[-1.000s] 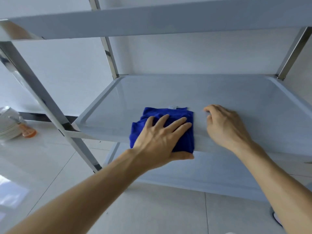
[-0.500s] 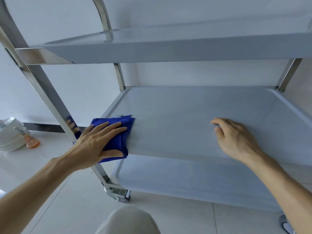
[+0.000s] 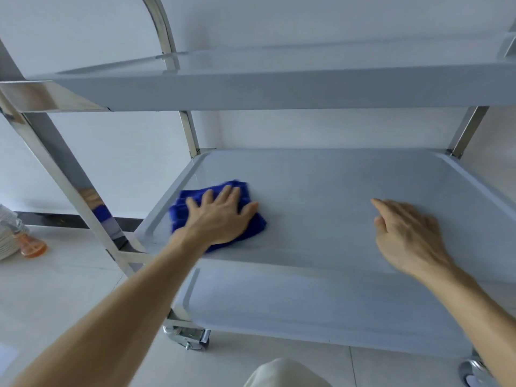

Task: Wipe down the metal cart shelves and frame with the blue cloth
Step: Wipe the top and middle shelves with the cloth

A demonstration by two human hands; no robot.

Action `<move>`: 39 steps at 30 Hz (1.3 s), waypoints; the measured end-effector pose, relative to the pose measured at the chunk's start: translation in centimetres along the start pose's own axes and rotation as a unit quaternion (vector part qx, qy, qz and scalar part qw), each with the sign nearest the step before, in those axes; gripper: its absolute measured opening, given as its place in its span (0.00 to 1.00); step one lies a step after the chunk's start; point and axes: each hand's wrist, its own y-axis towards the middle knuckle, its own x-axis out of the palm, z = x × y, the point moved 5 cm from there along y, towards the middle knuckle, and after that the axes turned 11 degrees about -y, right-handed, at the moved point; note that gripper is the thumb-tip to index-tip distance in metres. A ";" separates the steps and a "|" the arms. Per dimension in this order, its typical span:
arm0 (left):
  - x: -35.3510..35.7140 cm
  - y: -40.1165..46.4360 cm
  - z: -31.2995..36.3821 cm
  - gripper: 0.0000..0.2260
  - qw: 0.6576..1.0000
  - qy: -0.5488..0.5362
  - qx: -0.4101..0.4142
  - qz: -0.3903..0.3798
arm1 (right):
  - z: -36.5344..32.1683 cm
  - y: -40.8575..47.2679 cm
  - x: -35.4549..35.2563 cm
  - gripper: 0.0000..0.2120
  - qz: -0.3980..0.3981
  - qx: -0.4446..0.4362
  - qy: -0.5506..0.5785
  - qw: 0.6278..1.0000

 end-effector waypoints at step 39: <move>2.9 -2.6 9.5 0.28 0.953 -0.028 0.294 -0.069 | 1.6 -0.3 -0.4 0.21 -0.021 0.024 0.002 0.999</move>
